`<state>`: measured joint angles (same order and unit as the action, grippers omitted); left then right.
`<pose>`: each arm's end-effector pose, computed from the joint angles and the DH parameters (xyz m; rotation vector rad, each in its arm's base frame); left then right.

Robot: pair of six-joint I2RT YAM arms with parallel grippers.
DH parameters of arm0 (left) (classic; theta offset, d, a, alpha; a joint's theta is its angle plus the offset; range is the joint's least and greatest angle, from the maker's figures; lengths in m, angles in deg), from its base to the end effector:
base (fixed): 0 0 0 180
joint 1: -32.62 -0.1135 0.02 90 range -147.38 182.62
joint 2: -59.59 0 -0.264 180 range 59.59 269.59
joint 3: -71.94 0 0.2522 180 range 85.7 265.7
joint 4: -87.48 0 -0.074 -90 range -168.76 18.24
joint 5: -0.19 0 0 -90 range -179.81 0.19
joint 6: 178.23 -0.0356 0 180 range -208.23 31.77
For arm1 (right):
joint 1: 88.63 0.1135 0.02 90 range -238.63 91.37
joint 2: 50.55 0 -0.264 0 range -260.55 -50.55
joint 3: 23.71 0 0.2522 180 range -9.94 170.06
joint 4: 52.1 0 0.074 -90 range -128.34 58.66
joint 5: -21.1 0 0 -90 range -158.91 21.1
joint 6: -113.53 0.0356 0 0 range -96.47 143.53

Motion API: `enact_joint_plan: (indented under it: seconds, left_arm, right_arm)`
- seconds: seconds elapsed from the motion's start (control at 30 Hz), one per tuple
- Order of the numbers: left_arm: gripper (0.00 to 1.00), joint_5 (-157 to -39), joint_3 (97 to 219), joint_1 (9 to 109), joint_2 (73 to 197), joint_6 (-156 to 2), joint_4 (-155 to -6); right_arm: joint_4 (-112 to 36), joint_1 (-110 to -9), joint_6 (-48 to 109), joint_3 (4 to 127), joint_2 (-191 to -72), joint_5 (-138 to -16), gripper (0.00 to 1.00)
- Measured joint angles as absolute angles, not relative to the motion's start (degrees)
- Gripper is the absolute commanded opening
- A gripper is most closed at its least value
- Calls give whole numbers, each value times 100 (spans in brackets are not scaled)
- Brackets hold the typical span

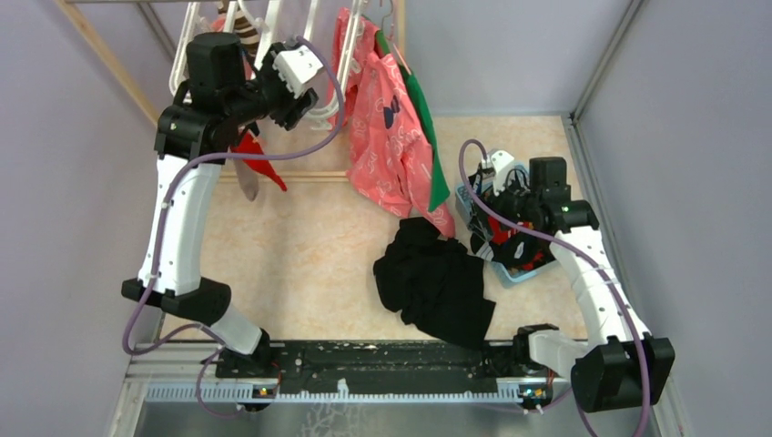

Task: Remove the socks clipped to the hanger
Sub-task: Adjust the hanger on the clothesline.

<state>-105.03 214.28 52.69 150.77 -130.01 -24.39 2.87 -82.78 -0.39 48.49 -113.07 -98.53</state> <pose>0.2666 -0.1073 0.5423 1.1061 1.4908 0.0152 0.2177 0.0400 0.3155 -0.8187 2.1225 0.4447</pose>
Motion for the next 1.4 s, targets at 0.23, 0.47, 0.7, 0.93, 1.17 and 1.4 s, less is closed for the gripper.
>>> enact_joint_plan:
  seconds: [0.23,0.47,0.7,0.93,1.17,1.4]
  left_arm:
    - [56,-10803,21366,5245,15186,-12553,-2854]
    - [49,-10914,21091,5245,15368,-11735,-4036]
    - [49,-10870,20311,5398,15390,-10756,-5387]
    - [62,-9664,20232,6087,15446,-10603,-6135]
    - [77,-8302,20258,6646,15431,-11434,-6347]
    - [76,-7487,20256,7024,15306,-12846,-6373]
  right_arm:
    - [235,-8278,-34,4779,-11307,-9868,86]
    - [241,-8278,-32,4779,-11307,-9873,86]
    - [292,-8278,-43,4790,-11307,-9844,86]
    - [466,-8278,-50,4943,-11307,-9825,86]
    - [458,-8278,-48,5153,-11320,-9840,86]
    - [458,-8278,-32,5153,-11421,-9871,86]
